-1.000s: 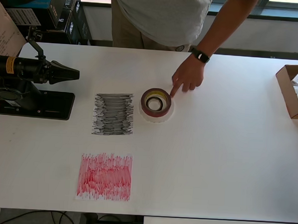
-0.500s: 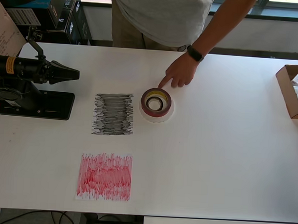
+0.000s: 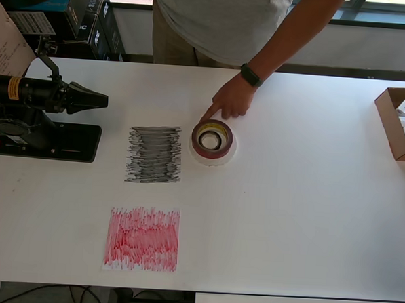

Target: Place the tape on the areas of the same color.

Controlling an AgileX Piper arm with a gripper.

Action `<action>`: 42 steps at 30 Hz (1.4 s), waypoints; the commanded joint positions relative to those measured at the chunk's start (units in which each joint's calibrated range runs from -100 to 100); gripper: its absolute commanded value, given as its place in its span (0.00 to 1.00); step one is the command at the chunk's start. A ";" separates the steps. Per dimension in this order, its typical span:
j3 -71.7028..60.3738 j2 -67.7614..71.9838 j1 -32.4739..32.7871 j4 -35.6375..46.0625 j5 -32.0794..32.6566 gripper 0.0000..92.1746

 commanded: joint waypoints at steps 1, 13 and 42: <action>-0.55 -0.28 0.21 0.00 -0.05 0.00; -0.55 -0.28 0.21 0.00 -0.05 0.00; -1.91 0.66 -0.42 0.34 -0.54 0.00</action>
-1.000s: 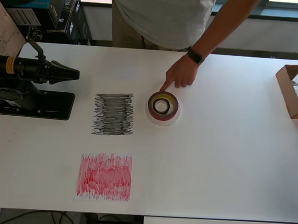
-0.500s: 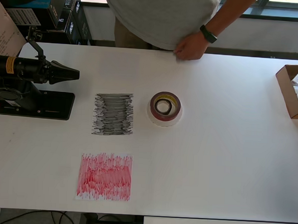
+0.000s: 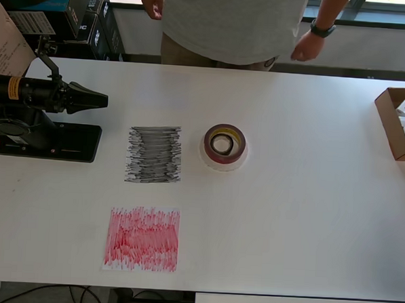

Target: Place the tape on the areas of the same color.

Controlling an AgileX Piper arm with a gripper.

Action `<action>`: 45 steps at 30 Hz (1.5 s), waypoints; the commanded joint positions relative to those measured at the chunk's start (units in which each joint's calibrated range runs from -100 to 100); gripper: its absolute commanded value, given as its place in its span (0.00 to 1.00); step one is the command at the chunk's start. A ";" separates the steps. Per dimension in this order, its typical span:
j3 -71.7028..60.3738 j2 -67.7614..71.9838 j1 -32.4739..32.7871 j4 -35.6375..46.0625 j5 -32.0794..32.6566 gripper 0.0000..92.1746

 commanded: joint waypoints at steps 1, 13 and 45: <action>-2.49 1.50 -0.50 0.43 -0.34 0.00; -42.74 43.22 -0.50 1.44 0.15 0.01; -104.35 108.79 -7.21 60.25 42.88 0.01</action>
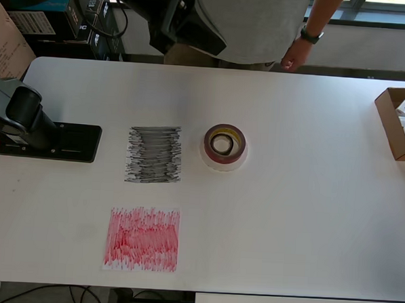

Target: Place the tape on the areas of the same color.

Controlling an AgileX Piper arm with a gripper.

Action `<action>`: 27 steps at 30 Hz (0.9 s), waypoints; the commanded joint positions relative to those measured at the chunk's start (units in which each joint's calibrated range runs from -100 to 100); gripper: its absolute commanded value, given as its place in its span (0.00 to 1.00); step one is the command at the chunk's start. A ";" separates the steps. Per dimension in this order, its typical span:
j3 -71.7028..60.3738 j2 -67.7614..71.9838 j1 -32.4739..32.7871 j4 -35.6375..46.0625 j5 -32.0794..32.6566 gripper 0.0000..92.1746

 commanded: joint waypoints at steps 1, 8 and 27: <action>-2.73 11.41 0.49 11.50 15.53 0.01; -2.36 18.51 0.41 13.36 21.01 0.01; 0.27 32.45 -1.64 9.46 20.28 0.01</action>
